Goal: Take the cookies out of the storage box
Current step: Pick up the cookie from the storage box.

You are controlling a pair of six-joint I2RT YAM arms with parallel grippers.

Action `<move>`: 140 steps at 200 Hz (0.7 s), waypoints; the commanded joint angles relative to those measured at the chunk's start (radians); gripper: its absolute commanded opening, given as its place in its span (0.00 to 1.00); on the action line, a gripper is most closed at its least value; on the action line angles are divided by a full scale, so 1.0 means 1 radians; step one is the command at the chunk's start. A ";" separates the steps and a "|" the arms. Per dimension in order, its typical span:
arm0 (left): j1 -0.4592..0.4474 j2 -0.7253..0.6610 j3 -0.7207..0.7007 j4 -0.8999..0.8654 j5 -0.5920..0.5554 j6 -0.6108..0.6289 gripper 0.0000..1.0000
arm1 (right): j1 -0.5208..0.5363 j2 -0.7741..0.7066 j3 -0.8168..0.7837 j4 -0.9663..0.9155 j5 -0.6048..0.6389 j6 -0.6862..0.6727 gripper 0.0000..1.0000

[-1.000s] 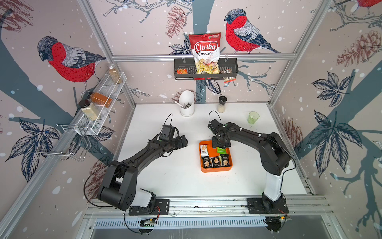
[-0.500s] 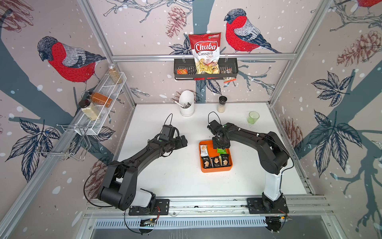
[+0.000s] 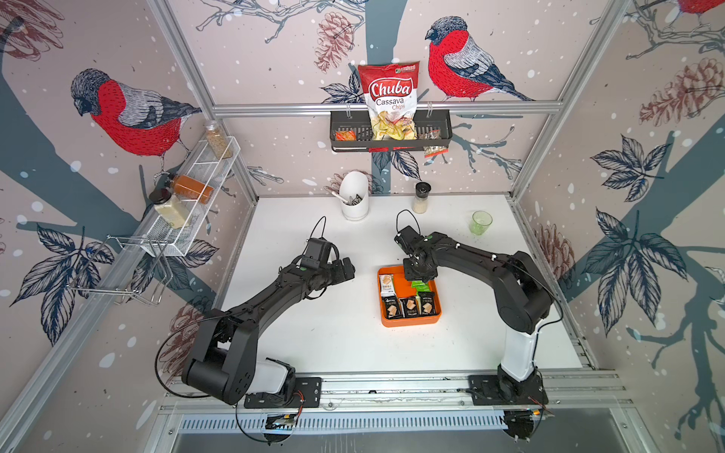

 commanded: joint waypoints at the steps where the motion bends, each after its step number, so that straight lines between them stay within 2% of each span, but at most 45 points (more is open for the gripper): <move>1: 0.003 -0.008 -0.003 0.006 -0.007 -0.011 0.97 | 0.004 -0.043 -0.011 0.020 -0.054 -0.007 0.44; 71: 0.003 -0.012 -0.005 0.008 0.008 -0.033 0.97 | -0.027 -0.224 -0.121 0.136 -0.210 -0.004 0.43; 103: 0.001 -0.006 0.005 0.016 0.017 -0.045 0.97 | -0.120 -0.304 -0.187 0.182 -0.278 -0.014 0.43; 140: -0.001 0.014 0.027 0.014 0.023 -0.054 0.97 | -0.251 -0.365 -0.256 0.182 -0.280 -0.052 0.43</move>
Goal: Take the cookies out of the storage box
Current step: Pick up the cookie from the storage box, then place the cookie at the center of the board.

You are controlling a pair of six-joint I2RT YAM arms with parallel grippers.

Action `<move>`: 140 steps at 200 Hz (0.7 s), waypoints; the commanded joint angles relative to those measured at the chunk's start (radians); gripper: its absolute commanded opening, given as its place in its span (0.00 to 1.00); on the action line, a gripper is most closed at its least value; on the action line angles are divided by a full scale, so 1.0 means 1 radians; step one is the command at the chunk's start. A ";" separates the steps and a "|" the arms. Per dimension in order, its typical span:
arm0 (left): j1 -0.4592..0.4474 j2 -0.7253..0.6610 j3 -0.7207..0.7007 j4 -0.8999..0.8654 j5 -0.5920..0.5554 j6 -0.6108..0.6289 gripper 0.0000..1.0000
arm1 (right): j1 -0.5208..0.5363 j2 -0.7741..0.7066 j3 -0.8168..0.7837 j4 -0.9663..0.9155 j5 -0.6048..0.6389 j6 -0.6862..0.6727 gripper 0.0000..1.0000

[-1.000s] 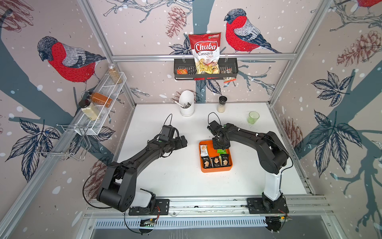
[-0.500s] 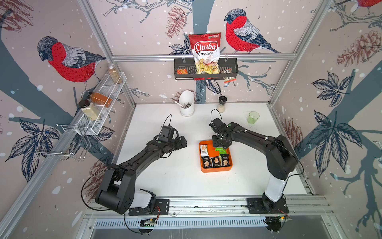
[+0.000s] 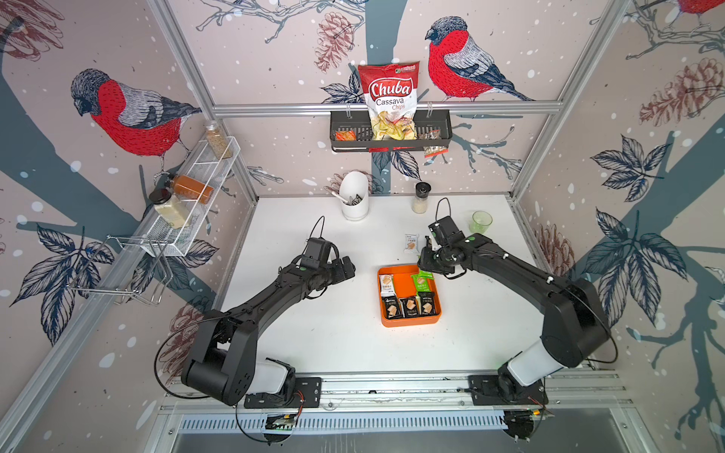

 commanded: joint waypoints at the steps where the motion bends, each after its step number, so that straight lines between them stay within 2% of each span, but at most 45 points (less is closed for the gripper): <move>1: -0.001 0.011 0.019 0.011 0.012 -0.010 0.97 | -0.063 -0.033 -0.037 0.018 -0.022 -0.041 0.43; 62: -0.016 0.058 0.049 0.023 0.019 -0.015 0.97 | -0.294 -0.019 -0.104 0.046 0.049 -0.115 0.43; 95: -0.022 0.082 0.081 0.024 0.017 -0.012 0.97 | -0.344 0.067 -0.040 0.056 0.086 -0.157 0.43; 140: -0.022 0.071 0.081 0.014 -0.005 -0.003 0.97 | -0.354 0.234 0.107 0.028 0.129 -0.207 0.43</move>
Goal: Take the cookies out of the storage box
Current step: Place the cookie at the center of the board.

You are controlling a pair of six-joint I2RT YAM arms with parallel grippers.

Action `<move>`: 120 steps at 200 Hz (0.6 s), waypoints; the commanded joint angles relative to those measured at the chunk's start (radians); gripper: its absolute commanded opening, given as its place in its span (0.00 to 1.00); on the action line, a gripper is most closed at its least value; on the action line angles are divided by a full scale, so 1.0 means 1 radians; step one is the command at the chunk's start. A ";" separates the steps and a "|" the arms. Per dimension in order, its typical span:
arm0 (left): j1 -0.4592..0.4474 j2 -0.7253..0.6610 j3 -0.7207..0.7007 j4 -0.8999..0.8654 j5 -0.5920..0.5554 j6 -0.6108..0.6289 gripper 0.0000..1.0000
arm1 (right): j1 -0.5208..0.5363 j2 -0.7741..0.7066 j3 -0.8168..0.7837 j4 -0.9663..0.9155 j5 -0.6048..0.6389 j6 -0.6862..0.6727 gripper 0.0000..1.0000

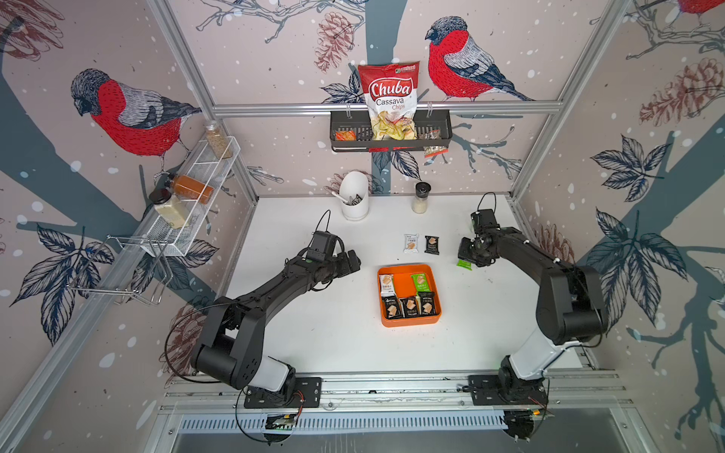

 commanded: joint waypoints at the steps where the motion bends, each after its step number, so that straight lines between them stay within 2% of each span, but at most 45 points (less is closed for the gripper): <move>1: -0.001 -0.010 0.001 -0.001 -0.020 0.007 0.97 | 0.000 0.070 0.068 -0.009 0.040 -0.042 0.43; 65: 0.002 -0.051 -0.044 -0.013 -0.054 0.023 0.97 | 0.007 0.248 0.219 -0.036 0.070 -0.045 0.44; 120: 0.015 -0.078 -0.069 -0.016 -0.060 0.025 0.97 | 0.024 0.325 0.271 -0.052 0.091 -0.044 0.45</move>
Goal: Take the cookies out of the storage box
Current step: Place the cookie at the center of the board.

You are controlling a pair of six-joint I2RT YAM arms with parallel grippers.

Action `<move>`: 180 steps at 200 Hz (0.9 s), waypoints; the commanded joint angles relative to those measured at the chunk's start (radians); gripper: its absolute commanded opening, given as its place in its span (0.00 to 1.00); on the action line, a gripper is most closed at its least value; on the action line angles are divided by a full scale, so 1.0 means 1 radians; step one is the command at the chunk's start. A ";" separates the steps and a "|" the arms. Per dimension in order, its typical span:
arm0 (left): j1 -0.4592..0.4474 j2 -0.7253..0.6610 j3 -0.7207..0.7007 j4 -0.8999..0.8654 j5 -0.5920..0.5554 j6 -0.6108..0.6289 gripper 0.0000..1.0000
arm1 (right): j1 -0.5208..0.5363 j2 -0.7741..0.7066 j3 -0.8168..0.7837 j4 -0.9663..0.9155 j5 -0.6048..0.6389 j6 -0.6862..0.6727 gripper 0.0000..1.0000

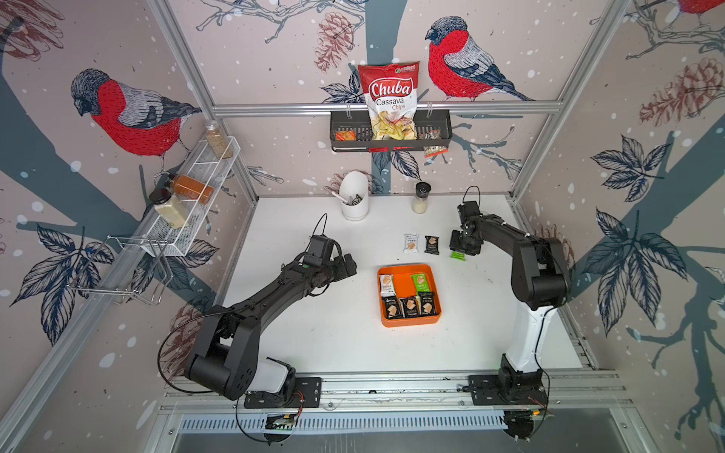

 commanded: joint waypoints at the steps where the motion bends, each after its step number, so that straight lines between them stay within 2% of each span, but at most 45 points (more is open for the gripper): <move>1: 0.006 -0.016 -0.012 -0.007 -0.010 0.016 0.97 | 0.011 0.019 0.020 -0.026 0.028 -0.010 0.45; 21: 0.012 -0.026 -0.020 -0.010 -0.011 0.017 0.97 | 0.019 0.035 0.036 -0.034 0.032 -0.011 0.50; 39: 0.016 -0.034 -0.028 -0.010 -0.012 0.017 0.97 | 0.028 0.036 0.051 -0.045 0.047 -0.008 0.65; 76: 0.016 -0.035 -0.031 -0.005 -0.007 0.021 0.97 | 0.056 -0.011 0.056 -0.067 0.084 -0.003 0.81; 132: 0.016 0.008 -0.003 0.001 0.024 0.032 0.97 | 0.118 -0.172 -0.070 -0.060 0.092 0.039 0.81; 180: 0.016 0.062 0.035 0.013 0.070 0.030 0.97 | 0.242 -0.292 -0.122 -0.085 0.098 0.082 0.80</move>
